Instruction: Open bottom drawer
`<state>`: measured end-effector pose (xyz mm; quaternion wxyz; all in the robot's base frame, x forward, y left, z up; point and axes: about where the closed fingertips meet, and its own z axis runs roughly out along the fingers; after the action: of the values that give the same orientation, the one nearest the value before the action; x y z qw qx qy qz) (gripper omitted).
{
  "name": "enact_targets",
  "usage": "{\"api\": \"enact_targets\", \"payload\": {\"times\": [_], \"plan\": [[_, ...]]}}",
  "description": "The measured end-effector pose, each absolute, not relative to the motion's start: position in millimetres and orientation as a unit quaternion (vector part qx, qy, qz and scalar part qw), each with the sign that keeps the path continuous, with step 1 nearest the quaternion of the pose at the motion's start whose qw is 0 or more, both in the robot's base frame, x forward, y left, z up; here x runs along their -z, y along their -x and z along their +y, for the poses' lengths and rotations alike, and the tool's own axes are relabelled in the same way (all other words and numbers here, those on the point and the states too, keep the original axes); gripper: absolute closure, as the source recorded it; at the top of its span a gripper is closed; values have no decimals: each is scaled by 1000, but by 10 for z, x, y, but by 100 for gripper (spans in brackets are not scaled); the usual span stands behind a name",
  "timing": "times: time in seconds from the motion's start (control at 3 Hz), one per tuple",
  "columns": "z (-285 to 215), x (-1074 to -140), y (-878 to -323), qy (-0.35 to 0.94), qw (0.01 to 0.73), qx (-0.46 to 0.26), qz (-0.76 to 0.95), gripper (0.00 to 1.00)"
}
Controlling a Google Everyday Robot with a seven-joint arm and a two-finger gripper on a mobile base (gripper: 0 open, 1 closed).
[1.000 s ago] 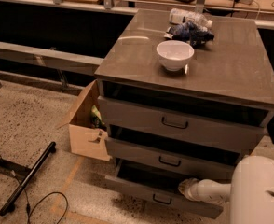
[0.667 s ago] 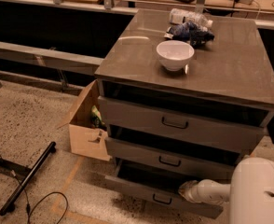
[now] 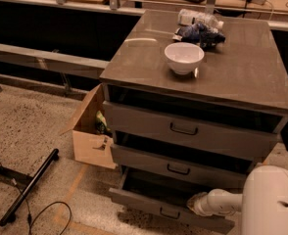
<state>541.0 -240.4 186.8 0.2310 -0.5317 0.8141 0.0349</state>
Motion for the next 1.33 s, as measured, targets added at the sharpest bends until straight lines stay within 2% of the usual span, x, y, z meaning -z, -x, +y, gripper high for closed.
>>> {"api": "enact_targets", "payload": {"times": [0.33, 0.67, 1.33], "plan": [[-2403, -1897, -5401, 532, 230, -36, 814, 100], [-2368, -1792, -5037, 538, 188, -71, 818, 100], [-2361, -1834, -4965, 540, 177, -80, 819, 100]]}}
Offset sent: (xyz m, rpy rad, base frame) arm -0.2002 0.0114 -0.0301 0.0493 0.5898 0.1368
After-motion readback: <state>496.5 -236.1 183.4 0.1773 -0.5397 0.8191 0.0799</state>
